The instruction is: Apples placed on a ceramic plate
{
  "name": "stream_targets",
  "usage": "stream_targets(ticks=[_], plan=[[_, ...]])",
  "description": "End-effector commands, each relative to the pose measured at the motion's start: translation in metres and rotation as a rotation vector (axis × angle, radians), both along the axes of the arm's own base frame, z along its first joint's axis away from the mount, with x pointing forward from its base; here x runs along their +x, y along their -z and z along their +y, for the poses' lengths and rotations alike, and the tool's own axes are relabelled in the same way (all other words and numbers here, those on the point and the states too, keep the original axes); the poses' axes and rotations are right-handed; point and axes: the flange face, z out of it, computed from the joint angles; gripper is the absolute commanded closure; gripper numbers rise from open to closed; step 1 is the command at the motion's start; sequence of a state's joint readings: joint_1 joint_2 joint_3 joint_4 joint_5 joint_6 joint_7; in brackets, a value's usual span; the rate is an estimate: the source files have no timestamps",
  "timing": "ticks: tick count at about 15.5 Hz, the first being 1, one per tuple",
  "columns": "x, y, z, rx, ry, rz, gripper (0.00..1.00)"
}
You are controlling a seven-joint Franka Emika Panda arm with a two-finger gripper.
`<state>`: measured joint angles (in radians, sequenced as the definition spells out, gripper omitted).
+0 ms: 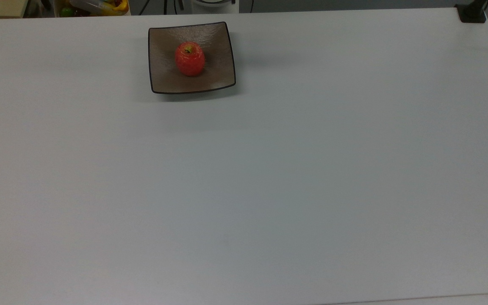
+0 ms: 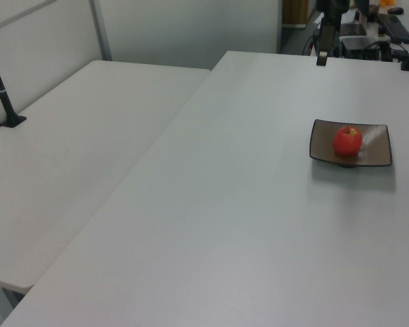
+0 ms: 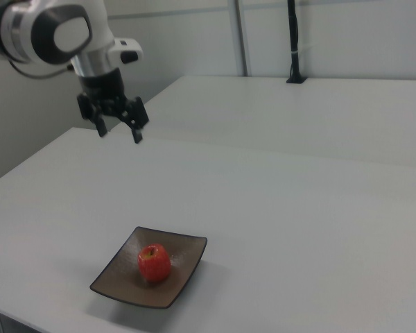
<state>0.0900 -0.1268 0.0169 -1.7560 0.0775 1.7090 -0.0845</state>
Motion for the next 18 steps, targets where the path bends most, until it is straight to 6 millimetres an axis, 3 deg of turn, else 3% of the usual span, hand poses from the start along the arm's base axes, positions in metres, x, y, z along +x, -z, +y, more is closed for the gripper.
stream_targets(ticks=[1,4,11,18], plan=[[-0.006,-0.037,0.0,0.083,0.085,0.059,0.0],[-0.012,-0.037,0.0,0.016,0.067,0.096,0.0],[0.046,-0.008,-0.003,0.019,0.09,-0.077,0.0],[0.047,-0.009,-0.001,0.023,0.091,-0.086,0.0]])
